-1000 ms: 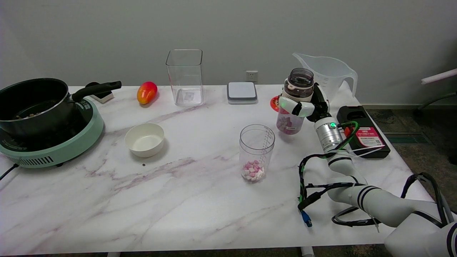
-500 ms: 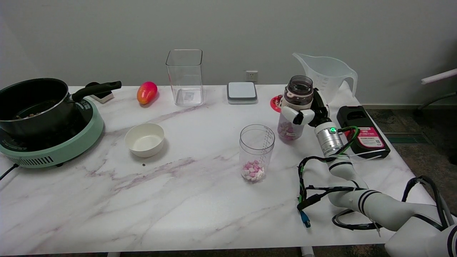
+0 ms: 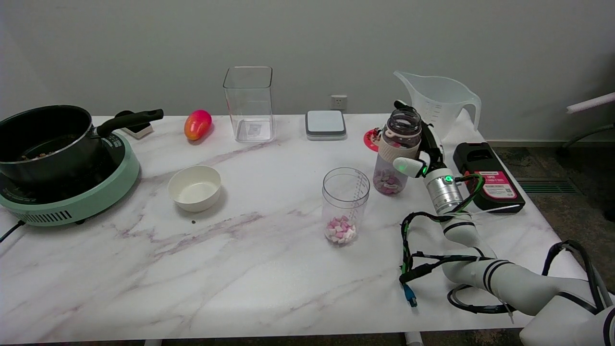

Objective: Place the bottle onto the table.

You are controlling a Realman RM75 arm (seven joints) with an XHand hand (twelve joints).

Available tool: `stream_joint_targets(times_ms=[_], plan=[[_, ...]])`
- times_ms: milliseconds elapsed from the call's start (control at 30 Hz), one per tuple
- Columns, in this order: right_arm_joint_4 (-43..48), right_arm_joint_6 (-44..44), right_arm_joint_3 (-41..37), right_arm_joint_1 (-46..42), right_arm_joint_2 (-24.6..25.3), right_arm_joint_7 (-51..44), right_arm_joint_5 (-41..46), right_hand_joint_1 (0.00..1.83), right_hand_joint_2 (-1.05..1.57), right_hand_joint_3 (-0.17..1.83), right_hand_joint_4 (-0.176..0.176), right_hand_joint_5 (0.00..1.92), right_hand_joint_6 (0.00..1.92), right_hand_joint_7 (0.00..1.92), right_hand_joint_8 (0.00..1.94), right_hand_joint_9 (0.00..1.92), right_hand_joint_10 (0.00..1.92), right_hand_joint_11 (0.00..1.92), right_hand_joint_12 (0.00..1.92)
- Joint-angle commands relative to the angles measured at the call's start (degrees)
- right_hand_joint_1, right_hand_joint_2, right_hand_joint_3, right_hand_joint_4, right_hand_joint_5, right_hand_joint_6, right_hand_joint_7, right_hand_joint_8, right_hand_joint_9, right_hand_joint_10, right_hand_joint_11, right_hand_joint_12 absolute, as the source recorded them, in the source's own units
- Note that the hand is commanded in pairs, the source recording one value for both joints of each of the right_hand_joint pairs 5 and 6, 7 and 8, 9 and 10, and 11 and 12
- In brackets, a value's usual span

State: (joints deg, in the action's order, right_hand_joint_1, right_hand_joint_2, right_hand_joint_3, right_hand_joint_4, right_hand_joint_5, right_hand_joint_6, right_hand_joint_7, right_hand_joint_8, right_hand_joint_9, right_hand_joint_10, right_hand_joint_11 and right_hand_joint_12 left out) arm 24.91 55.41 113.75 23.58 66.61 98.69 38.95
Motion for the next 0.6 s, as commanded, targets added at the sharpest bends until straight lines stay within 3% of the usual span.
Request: stream_joint_targets(times_ms=[33, 200, 267, 333, 600], plan=[[0.3, 1.2, -0.2, -1.0, -0.2, 0.2, -0.1, 1.3, -0.97, 1.38, 0.0, 0.26, 0.26, 0.97, 0.97, 0.93, 0.93, 0.66, 0.66], [3.3, 1.1, -0.3, -2.1, -2.6, -0.1, -2.3, 1.3, -1.04, 1.31, 0.0, 0.22, 0.22, 0.88, 0.88, 0.84, 0.84, 0.62, 0.62], [5.4, 0.6, -0.3, -2.7, -4.0, 0.0, -3.2, 1.32, -1.05, 1.27, 0.0, 0.22, 0.22, 0.83, 0.83, 0.66, 0.66, 0.6, 0.6], [7.3, 0.3, -0.4, -3.4, -5.2, -0.2, -3.4, 1.34, -1.04, 1.2, 0.0, 0.24, 0.24, 0.76, 0.76, 0.6, 0.6, 0.57, 0.57], [12.9, 1.0, -5.7, -8.3, -6.9, -0.2, -3.0, 1.27, -0.98, 1.17, 0.0, 0.26, 0.26, 0.62, 0.62, 0.62, 0.62, 0.6, 0.6]])
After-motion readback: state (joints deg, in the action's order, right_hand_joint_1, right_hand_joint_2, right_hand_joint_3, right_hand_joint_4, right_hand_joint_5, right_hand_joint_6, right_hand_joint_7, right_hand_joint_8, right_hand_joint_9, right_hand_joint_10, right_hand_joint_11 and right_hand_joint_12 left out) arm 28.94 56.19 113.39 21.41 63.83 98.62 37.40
